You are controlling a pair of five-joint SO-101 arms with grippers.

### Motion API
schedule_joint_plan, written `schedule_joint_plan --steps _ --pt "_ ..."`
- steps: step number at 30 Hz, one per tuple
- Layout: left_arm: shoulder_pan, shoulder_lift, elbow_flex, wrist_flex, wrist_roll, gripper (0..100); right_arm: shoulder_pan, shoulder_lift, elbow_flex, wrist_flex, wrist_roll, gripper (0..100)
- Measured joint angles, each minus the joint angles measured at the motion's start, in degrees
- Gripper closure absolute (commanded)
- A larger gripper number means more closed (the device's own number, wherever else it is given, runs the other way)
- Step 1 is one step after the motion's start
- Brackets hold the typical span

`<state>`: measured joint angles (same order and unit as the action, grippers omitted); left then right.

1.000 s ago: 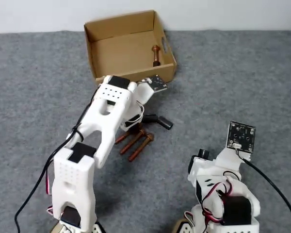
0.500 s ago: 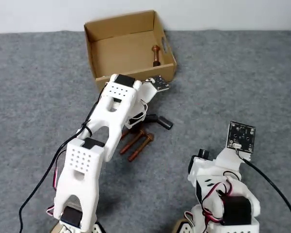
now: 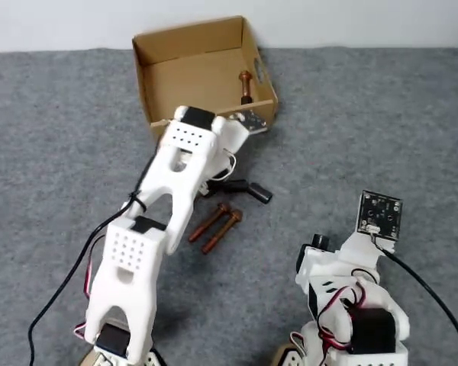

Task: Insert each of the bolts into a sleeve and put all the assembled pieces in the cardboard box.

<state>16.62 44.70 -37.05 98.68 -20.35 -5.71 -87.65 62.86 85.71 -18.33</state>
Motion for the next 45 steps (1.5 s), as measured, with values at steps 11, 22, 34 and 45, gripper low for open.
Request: schedule_joint_plan --steps 11,22,34,45 --pt "2.37 -34.99 26.73 0.09 15.91 100 0.00 0.09 -1.23 1.05 0.00 99.1" --pt "2.37 -66.20 46.77 -8.97 29.54 100 -8.26 0.18 -2.55 -9.58 3.96 99.1" --pt "2.37 -94.15 63.47 -27.52 46.59 100 -31.47 0.53 -0.62 -21.01 10.90 99.1" --pt "5.27 -112.53 72.44 -33.49 50.20 100 -39.74 0.62 2.73 -31.12 23.38 99.1"
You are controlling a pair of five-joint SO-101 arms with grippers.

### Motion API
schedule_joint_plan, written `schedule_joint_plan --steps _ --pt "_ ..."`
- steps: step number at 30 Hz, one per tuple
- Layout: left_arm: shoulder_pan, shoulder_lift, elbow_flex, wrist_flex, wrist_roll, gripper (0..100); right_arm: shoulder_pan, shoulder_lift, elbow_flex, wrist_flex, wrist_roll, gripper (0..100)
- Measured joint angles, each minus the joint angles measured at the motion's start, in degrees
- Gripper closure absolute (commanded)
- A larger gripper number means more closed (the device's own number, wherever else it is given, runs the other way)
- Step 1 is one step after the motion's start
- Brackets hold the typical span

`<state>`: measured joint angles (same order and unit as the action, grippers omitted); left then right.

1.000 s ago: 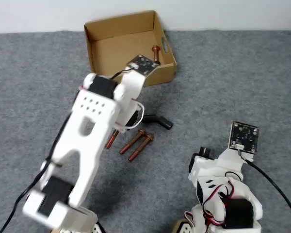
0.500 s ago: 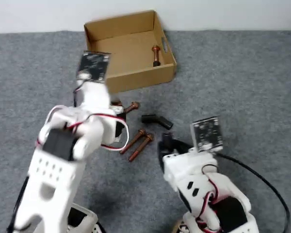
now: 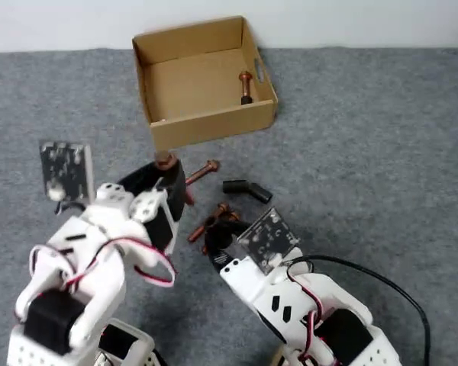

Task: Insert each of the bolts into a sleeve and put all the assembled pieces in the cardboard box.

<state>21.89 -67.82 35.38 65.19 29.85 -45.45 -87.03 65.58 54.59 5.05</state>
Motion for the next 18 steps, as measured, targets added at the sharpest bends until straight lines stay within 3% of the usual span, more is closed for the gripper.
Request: schedule_joint_plan --steps 4,18 --pt "2.90 -1.76 0.09 0.00 1.14 100 -1.85 0.00 0.00 -2.20 2.55 99.1" --pt "3.16 -2.29 2.20 0.00 1.41 100 -1.67 0.00 0.00 -4.22 2.81 99.1"
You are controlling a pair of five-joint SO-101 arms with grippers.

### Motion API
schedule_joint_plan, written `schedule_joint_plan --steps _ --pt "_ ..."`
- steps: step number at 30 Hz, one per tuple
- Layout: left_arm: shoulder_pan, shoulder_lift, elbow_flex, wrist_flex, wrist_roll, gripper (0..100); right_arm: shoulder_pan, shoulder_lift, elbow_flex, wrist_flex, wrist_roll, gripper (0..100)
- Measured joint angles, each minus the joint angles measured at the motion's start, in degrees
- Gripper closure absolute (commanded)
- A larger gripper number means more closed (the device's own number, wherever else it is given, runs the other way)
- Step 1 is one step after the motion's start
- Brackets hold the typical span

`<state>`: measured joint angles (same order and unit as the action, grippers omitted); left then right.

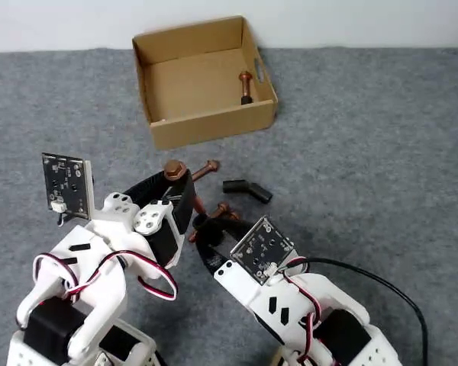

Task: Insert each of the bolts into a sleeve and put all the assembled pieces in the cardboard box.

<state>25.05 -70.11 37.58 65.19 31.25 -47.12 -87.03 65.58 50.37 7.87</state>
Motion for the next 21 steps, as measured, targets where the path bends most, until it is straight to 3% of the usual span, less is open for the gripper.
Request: schedule_joint_plan --steps 21 --pt "0.88 -0.44 -0.35 -0.09 -0.09 100 2.02 0.00 0.09 -2.11 0.62 99.1"
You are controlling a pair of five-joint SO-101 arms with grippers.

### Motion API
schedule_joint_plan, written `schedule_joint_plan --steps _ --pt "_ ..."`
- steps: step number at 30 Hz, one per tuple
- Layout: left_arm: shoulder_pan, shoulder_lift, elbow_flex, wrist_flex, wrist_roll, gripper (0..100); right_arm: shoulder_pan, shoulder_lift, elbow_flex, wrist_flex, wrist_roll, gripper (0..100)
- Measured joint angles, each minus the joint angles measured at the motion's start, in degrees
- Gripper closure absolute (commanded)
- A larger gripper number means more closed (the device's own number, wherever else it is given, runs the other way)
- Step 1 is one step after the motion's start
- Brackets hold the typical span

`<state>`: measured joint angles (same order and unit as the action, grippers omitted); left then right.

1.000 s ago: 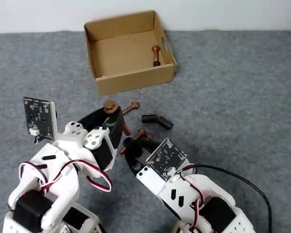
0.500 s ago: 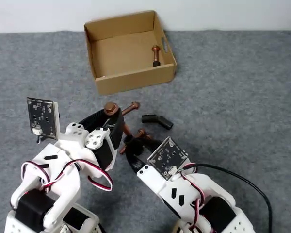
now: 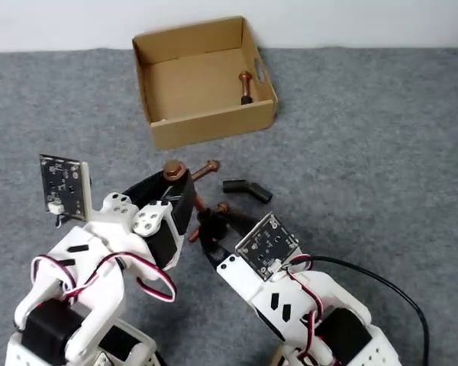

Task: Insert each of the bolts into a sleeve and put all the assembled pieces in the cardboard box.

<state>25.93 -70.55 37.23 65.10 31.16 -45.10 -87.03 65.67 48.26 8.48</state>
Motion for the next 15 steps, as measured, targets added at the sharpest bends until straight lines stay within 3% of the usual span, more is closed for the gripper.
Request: schedule_joint_plan --steps 12,15 --pt "3.87 -0.18 4.48 0.09 -0.44 98 0.00 0.09 0.09 -0.79 2.37 99.1" --pt "4.13 -0.18 6.51 0.09 -2.46 89 0.09 0.09 0.09 -0.79 2.55 99.1"
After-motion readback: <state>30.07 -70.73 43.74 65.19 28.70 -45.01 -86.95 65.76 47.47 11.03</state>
